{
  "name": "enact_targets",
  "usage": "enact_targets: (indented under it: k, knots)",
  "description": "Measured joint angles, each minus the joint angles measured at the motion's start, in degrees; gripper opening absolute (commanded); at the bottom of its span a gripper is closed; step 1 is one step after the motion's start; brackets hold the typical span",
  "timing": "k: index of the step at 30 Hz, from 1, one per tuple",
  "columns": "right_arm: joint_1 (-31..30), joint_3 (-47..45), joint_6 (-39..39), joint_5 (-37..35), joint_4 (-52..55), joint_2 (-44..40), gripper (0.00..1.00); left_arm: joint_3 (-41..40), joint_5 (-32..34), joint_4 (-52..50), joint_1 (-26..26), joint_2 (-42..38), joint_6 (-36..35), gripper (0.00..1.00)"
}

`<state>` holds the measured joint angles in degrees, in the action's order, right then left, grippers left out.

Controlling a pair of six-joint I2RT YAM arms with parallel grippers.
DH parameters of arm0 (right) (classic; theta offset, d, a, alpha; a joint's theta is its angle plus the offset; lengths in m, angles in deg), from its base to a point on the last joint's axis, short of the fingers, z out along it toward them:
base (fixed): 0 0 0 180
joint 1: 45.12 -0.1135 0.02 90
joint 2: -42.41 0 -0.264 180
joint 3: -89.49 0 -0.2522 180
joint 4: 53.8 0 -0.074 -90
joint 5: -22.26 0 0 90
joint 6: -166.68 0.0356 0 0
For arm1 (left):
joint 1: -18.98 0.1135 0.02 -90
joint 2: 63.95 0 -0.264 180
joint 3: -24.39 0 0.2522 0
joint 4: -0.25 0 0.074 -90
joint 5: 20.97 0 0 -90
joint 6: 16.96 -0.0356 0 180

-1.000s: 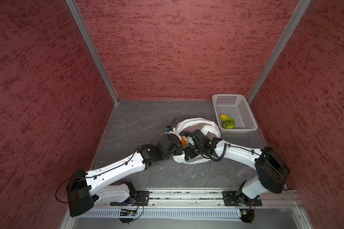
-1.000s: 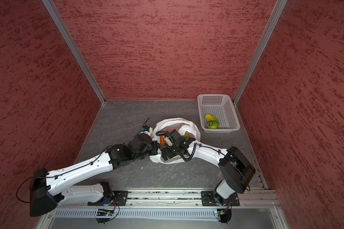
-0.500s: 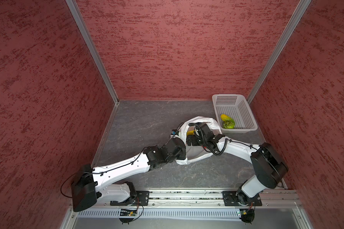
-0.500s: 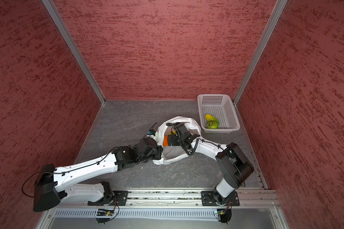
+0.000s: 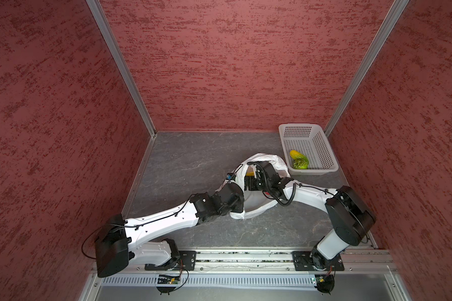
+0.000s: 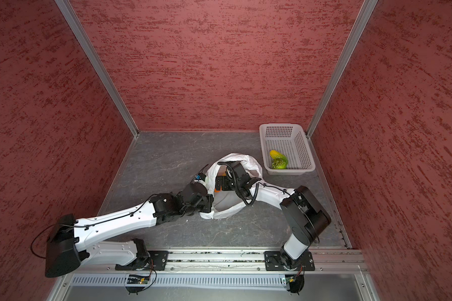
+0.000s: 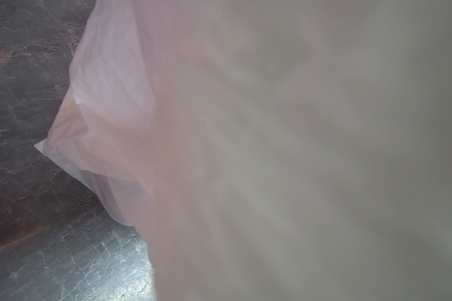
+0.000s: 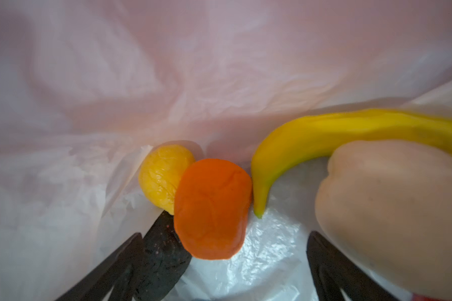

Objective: Untie the knot of the plastic bag and take out the fruit
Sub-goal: Pick up the fruit from the plastic bag.

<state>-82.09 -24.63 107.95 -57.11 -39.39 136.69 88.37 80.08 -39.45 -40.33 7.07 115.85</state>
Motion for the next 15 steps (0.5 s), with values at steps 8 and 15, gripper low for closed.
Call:
enact_targets:
  k: [8, 15]
  knots:
    - [-2.1, 0.7, 0.3, 2.7, -1.0, 5.9, 0.93, -0.7, -0.1, -0.2, 1.2, -0.7, 0.0, 0.00]
    - [-2.6, 1.7, 1.0, 2.3, -2.4, 7.8, 0.75, -1.7, -1.0, -0.5, 1.5, -1.1, 0.0, 0.00]
